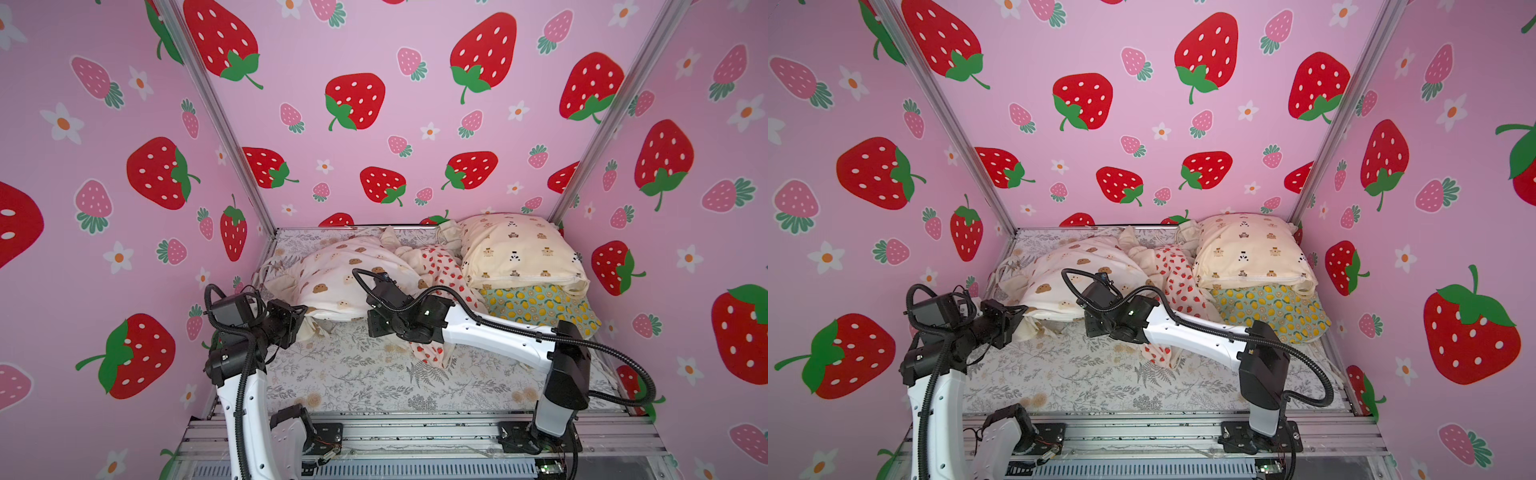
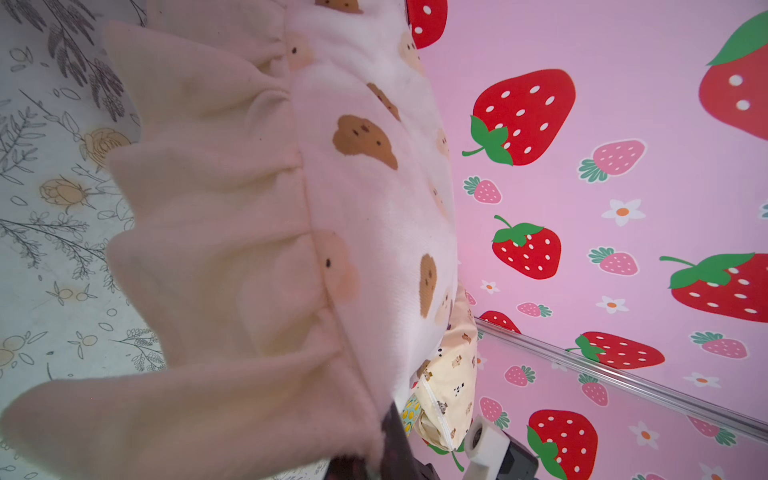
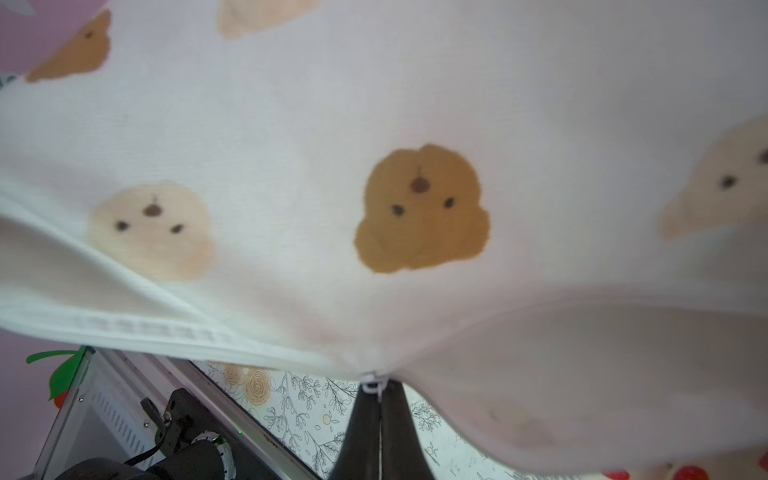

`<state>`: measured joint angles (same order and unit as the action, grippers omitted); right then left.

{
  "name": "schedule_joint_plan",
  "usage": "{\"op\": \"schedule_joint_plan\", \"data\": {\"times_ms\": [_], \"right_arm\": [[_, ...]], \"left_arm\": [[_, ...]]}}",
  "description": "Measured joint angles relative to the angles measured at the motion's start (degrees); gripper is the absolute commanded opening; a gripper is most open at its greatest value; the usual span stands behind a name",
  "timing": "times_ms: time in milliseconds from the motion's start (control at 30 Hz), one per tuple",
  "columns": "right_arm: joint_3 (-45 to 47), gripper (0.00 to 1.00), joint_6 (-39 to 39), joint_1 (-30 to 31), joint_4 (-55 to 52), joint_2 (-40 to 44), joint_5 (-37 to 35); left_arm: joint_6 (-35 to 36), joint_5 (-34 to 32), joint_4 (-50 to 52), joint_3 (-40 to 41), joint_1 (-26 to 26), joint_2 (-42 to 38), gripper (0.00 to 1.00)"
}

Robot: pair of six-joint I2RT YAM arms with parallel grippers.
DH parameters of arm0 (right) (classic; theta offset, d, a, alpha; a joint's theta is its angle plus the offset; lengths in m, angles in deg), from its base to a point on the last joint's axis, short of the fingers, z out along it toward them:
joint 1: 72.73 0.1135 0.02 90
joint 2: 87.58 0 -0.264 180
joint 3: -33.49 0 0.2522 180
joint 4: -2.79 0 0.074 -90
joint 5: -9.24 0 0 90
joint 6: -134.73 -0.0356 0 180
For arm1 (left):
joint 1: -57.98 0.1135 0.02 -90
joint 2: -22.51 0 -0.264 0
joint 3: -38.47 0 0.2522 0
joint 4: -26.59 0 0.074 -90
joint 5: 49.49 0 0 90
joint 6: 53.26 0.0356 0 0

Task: Zip up pillowcases
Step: Zip the zipper on the pillowcase.

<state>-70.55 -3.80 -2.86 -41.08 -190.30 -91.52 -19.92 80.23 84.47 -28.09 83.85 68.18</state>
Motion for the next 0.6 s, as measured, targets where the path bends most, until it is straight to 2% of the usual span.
{"op": "schedule_joint_plan", "data": {"times_ms": [200,600], "right_arm": [[2.67,0.0,1.46,-2.73,-0.98,2.51,-0.85],[5.2,0.0,5.99,-10.84,-2.8,5.07,-2.78]], "left_arm": [[1.88,0.94,0.37,-0.76,4.85,2.05,0.0],[4.39,0.37,1.22,-3.21,8.39,3.74,0.0]]}}
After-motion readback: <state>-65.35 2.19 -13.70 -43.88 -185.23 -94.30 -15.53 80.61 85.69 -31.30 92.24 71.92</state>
